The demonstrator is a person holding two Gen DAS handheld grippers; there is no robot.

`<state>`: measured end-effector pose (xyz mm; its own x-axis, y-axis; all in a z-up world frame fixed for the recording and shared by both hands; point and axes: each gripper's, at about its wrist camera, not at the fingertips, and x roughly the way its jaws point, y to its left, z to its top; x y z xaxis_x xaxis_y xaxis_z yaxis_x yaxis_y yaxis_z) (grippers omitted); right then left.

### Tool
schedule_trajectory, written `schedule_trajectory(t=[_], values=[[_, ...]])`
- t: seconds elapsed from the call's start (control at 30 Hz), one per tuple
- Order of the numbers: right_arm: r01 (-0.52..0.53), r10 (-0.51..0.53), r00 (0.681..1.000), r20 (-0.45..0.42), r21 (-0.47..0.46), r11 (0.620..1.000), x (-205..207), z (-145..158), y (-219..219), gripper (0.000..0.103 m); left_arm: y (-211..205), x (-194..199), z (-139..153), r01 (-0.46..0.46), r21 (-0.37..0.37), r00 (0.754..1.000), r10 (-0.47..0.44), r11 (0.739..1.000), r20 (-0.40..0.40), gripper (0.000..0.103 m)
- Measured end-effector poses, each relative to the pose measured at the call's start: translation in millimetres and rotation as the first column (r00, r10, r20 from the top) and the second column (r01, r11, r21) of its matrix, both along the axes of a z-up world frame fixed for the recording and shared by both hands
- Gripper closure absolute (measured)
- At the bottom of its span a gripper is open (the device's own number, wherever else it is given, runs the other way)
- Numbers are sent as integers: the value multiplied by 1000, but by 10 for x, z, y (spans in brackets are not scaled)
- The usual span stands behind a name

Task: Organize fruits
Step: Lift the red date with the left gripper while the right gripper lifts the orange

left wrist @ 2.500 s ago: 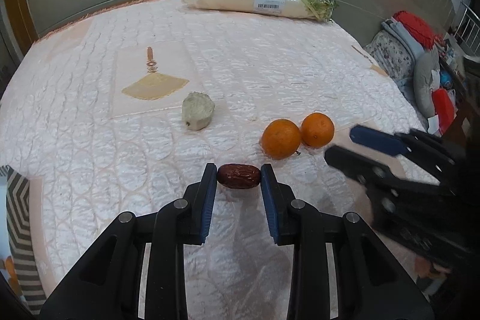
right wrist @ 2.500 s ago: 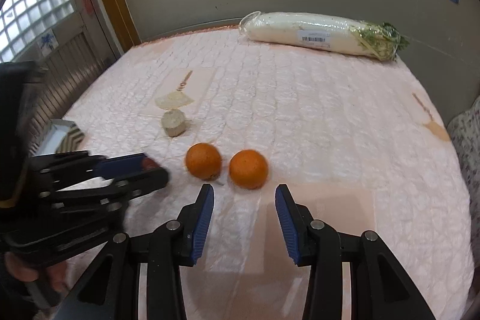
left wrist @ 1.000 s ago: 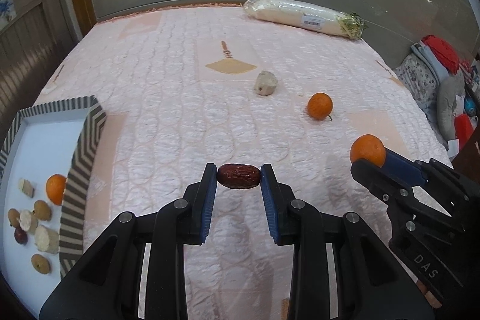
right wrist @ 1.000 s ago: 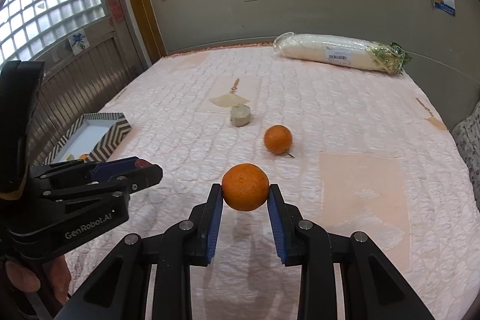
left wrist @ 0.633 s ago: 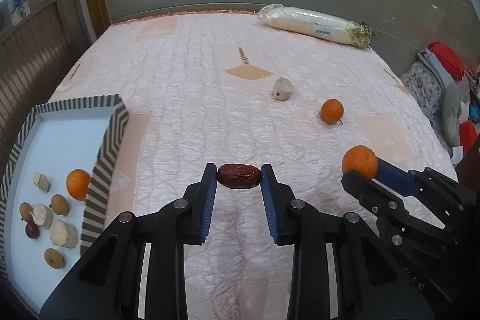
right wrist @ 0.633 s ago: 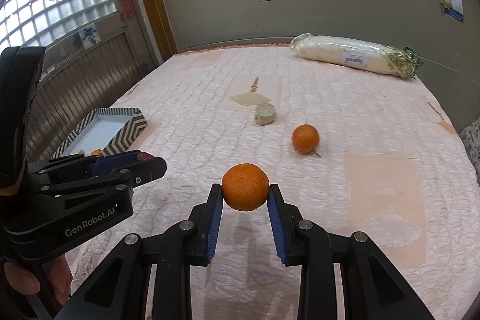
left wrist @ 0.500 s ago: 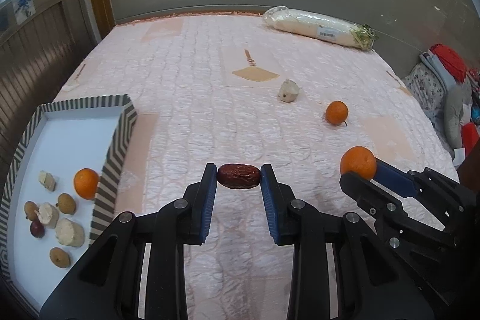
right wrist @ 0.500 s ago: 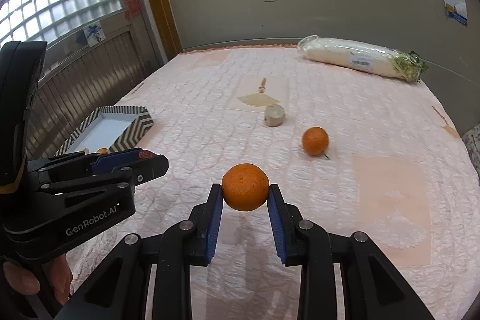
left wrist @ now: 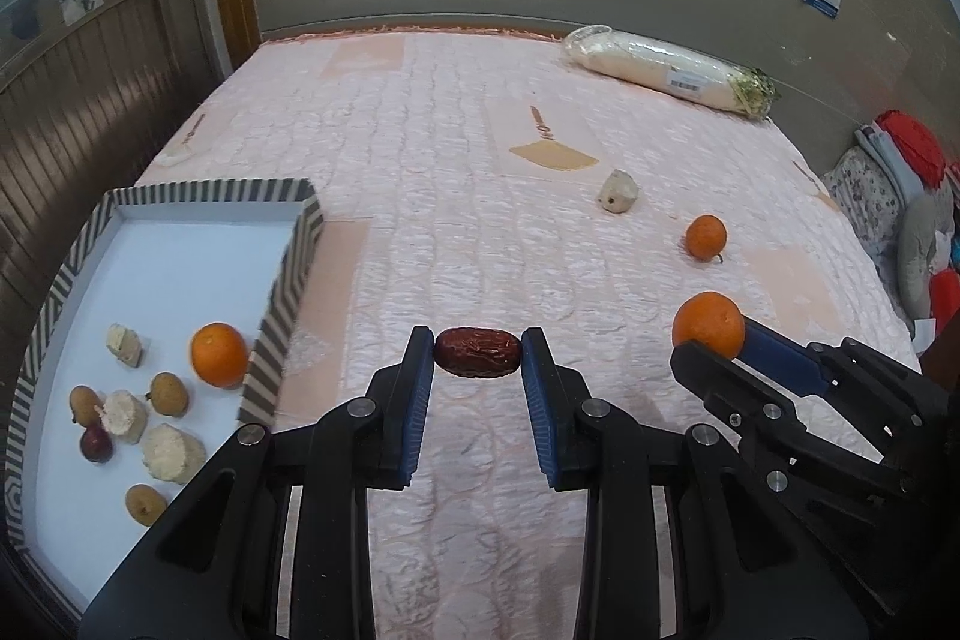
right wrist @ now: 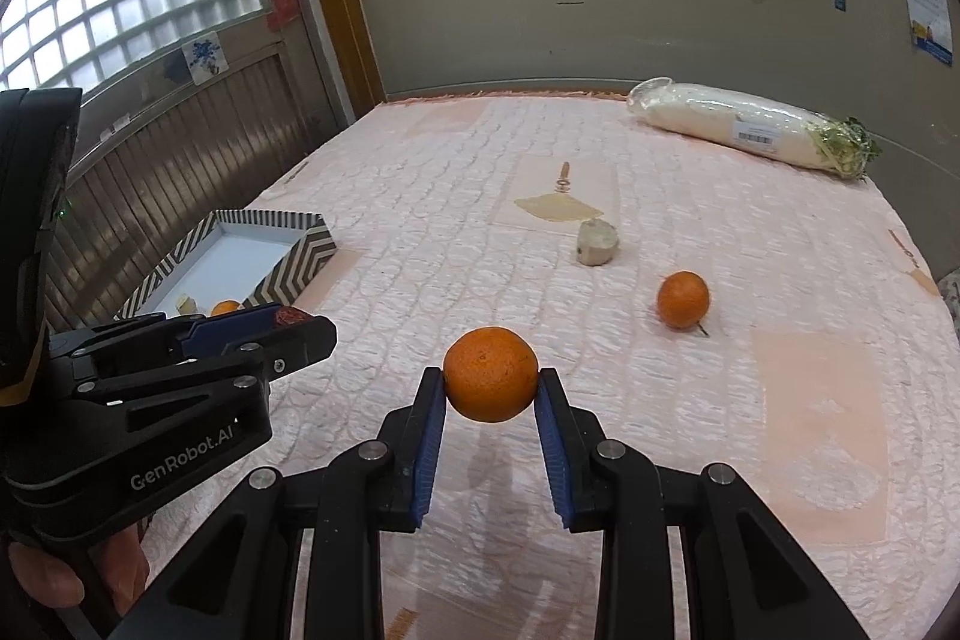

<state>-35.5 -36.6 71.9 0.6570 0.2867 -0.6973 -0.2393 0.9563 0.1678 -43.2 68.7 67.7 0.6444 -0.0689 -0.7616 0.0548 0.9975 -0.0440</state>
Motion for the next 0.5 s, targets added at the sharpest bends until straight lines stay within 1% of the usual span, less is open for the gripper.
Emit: schedule_trajectory(t=[0.27, 0.5], values=[[-51, 51, 999, 8, 0, 999, 32, 47, 265, 74, 227, -64, 66, -38, 3, 999, 38, 999, 11, 74], [-101, 101, 995, 18, 0, 995, 78, 103, 528, 74, 521, -149, 135, -87, 7, 996, 87, 996, 20, 74]])
